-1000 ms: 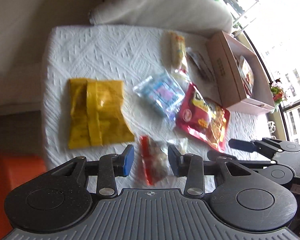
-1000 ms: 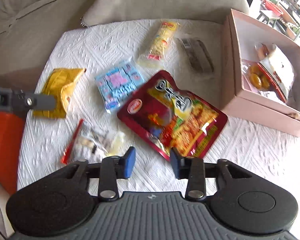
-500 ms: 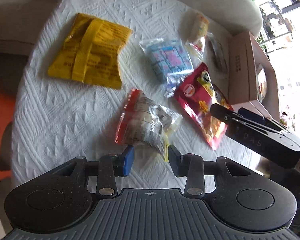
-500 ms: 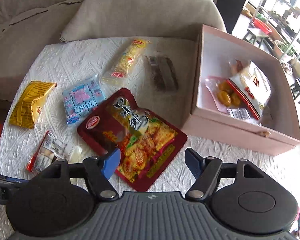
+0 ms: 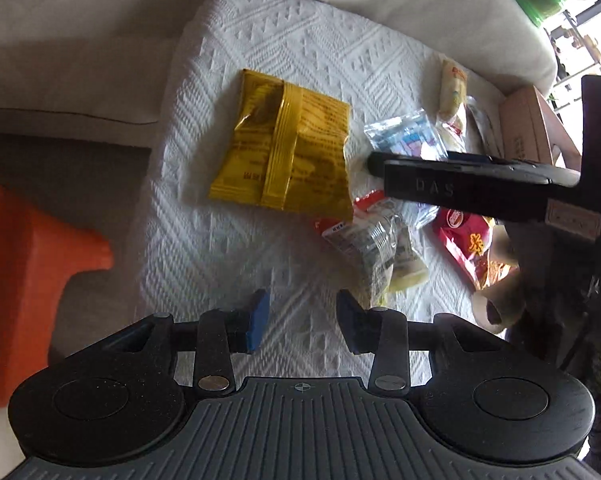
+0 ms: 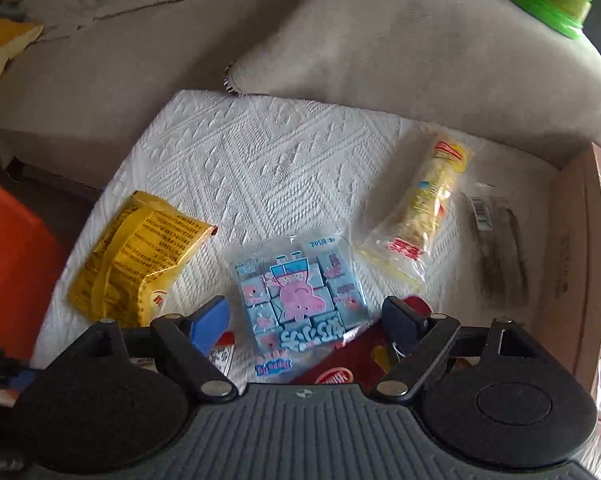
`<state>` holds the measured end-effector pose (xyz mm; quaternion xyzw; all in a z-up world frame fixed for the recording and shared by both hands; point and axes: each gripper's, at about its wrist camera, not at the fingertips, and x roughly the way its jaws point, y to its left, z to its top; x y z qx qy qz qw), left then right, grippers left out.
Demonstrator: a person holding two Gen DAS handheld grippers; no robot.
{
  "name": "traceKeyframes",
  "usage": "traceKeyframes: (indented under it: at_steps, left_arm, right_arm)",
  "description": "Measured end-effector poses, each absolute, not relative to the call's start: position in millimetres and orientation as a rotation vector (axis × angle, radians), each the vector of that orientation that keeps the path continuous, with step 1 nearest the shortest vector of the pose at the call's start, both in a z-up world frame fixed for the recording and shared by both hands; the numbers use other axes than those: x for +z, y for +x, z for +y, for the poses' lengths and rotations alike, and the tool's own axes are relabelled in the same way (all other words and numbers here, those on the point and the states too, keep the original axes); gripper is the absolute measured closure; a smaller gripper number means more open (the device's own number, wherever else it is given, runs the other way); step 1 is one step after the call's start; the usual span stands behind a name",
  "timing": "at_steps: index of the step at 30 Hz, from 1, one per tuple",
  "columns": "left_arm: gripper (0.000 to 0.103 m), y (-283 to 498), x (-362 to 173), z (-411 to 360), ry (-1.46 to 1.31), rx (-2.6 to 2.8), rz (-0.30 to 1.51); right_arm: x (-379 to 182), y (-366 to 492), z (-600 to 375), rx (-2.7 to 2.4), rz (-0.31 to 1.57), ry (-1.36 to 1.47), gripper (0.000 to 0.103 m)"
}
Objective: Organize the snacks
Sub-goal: 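Grasp the clear twin-pastry packet with the left tool while the right grasps the blue Peppa candy pack, then carry the twin-pastry packet into the pink box with the left tool while the right lifts the Peppa pack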
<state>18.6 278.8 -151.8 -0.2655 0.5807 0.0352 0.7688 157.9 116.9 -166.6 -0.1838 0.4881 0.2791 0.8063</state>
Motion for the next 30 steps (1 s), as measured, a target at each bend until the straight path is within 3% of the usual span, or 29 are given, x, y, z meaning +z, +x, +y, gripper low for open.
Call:
traceKeyframes:
  at_steps: [1, 3, 5, 10, 18, 30]
  left_arm:
    - [0.061, 17, -153, 279, -0.588, 0.06, 1.255]
    - [0.061, 18, -154, 280, -0.61, 0.037, 1.245]
    - [0.061, 21, -154, 279, -0.616, 0.023, 1.239]
    - [0.061, 32, -150, 273, -0.611, 0.002, 1.222]
    - [0.058, 61, -152, 227, -0.388, -0.028, 1.27]
    - [0.057, 83, -130, 184, -0.4, 0.067, 1.228]
  right_arm:
    - [-167, 158, 119, 0.591, 1.047, -0.374, 0.022]
    - [-162, 156, 118, 0.585, 1.071, -0.338, 0.039]
    - [-157, 151, 110, 0.59, 1.104, -0.303, 0.042]
    - [-148, 125, 58, 0.534, 1.229, -0.129, 0.043]
    - [-134, 78, -32, 0.28, 1.257, -0.01, 0.043]
    - [-136, 25, -79, 0.261, 1.22, -0.175, 0.043]
